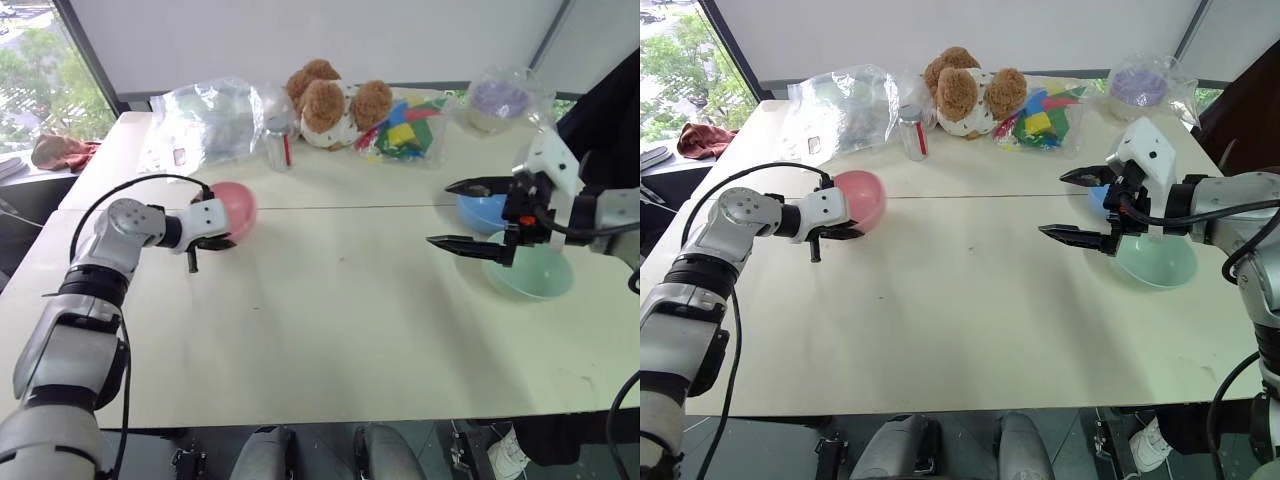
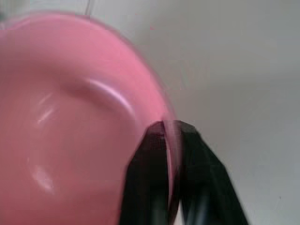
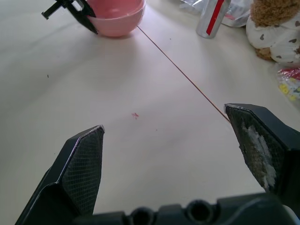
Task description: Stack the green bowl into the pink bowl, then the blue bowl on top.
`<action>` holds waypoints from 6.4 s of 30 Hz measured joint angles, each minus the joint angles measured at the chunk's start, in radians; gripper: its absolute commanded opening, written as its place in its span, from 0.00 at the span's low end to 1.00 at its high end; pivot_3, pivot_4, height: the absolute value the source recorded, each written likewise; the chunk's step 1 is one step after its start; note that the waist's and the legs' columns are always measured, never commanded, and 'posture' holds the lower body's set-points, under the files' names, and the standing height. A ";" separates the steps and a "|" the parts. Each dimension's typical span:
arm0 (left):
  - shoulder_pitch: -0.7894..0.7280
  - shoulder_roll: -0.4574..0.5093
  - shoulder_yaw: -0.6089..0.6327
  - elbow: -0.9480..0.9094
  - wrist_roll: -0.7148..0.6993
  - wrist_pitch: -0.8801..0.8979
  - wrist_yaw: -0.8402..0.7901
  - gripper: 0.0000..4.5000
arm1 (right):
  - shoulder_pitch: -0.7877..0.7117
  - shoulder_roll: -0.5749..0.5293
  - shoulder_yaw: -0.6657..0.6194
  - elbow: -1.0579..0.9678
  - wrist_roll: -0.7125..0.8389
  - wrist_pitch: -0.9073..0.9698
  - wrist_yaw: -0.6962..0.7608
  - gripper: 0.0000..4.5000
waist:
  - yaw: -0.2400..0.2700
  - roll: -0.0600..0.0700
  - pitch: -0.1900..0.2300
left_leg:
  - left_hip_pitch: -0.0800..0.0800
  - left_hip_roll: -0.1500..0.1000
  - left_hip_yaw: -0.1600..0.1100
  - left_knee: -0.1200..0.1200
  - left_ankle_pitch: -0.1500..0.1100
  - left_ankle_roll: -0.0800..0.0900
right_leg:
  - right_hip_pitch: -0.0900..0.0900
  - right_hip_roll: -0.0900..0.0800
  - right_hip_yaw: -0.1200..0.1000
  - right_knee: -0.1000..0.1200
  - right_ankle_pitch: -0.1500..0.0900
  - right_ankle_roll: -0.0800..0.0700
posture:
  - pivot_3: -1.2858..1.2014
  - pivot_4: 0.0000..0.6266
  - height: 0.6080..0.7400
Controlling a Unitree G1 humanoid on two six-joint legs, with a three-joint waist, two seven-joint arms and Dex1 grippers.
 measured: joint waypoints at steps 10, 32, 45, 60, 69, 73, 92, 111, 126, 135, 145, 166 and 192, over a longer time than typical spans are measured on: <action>-0.045 -0.173 -0.007 -0.276 -0.136 0.050 -0.300 0.01 | 0.110 -0.043 -0.146 -0.079 0.095 0.098 -0.003 1.00 | -0.002 0.000 0.000 | -0.001 0.000 -0.001 0.000 0.002 -0.004 | 0.000 0.000 0.000 0.000 0.000 0.000 | 0.52 0.24 1.00; -0.057 -0.297 -0.155 -0.256 -0.022 -0.034 -0.328 0.99 | 0.253 -0.061 -0.312 -0.181 0.238 0.215 -0.070 1.00 | 0.000 0.000 0.000 | 0.000 0.000 -0.002 0.001 0.000 0.001 | 0.001 0.001 0.001 0.001 0.000 0.000 | 0.52 0.24 1.00; -0.060 -0.030 0.240 -0.685 -0.567 0.709 -0.403 0.99 | 0.374 -0.138 -0.211 -0.007 0.009 0.139 -0.113 1.00 | -0.033 0.001 -0.001 | 0.002 0.002 -0.003 0.000 0.002 -0.003 | 0.001 0.002 0.002 0.002 0.000 0.000 | 0.52 0.24 1.00; 0.216 0.198 0.512 -0.854 -0.842 1.066 -0.282 1.00 | 0.192 -0.130 0.200 0.350 -0.329 -0.099 -0.057 0.88 | -0.027 0.001 -0.001 | 0.002 0.001 -0.003 0.000 0.003 -0.004 | 0.001 0.002 0.002 0.004 0.000 0.000 | 0.52 0.24 1.00; 0.272 0.223 0.565 -0.913 -0.913 1.092 -0.212 1.00 | 0.095 -0.080 0.266 0.454 -0.397 -0.164 0.010 0.01 | -0.025 0.001 -0.001 | 0.002 0.001 -0.003 0.001 0.004 -0.006 | 0.001 0.002 0.002 0.004 0.000 0.000 | 0.52 0.24 1.00; 0.290 0.234 0.570 -0.916 -0.923 1.092 -0.193 1.00 | 0.097 -0.090 0.264 0.432 -0.408 -0.187 0.050 0.01 | -0.026 0.002 0.000 | 0.002 0.001 -0.003 0.000 0.004 -0.006 | 0.001 0.002 0.002 0.004 0.000 0.000 | 0.52 0.24 1.00; 0.349 0.265 0.619 -0.973 -0.965 1.078 -0.103 1.00 | -0.326 0.263 0.572 0.282 -0.457 -0.384 0.308 0.01 | -0.028 0.000 0.000 | 0.000 0.000 -0.003 0.000 0.005 -0.008 | 0.000 0.001 0.001 0.004 0.000 0.000 | 0.52 0.24 1.00; 0.419 0.276 0.670 -1.035 -1.023 1.082 -0.021 1.00 | -0.478 0.295 0.444 0.381 -0.464 -0.355 0.301 0.99 | -0.022 0.000 0.000 | 0.001 0.000 -0.004 0.000 0.005 -0.008 | 0.000 -0.002 0.001 0.004 0.000 0.000 | 0.52 0.24 1.00; 0.371 0.261 0.593 -0.984 -0.992 1.024 -0.042 1.00 | -0.473 0.255 0.497 1.131 -0.830 -0.570 -0.067 0.99 | -0.062 0.001 0.000 | 0.002 0.001 0.000 -0.002 0.005 -0.009 | -0.002 0.001 0.002 0.004 0.000 0.000 | 0.52 0.24 1.00; 0.373 0.270 0.594 -0.978 -0.981 1.018 -0.041 1.00 | -0.584 0.365 0.492 1.419 -0.861 -0.636 -0.160 0.22 | -0.055 0.001 0.000 | 0.002 0.001 -0.001 -0.002 0.006 -0.010 | -0.001 0.000 0.002 0.004 0.000 0.000 | 0.52 0.24 1.00; 0.376 0.271 0.594 -0.971 -0.973 1.006 -0.040 1.00 | -0.628 0.319 0.486 1.333 -0.857 -0.748 -0.042 0.02 | -0.057 0.005 0.003 | 0.001 0.001 -0.001 -0.002 0.006 -0.010 | -0.002 0.000 0.002 0.004 0.000 0.000 | 0.52 0.24 1.00; 0.372 0.269 0.587 -0.968 -0.961 1.002 -0.033 1.00 | -0.494 0.357 0.518 0.458 -0.432 -0.468 0.538 0.08 | -0.030 0.003 0.002 | 0.001 0.000 -0.003 -0.001 0.005 -0.009 | -0.001 -0.002 0.001 0.004 0.000 0.000 | 0.52 0.24 1.00; 0.502 0.321 0.631 -1.100 -0.987 1.019 -0.006 1.00 | -0.408 0.156 0.062 0.208 -0.054 0.076 0.361 0.99 | -0.028 0.003 0.002 | 0.001 0.000 -0.004 -0.003 0.004 -0.008 | -0.001 -0.005 0.000 0.002 0.000 -0.001 | 0.52 0.24 1.00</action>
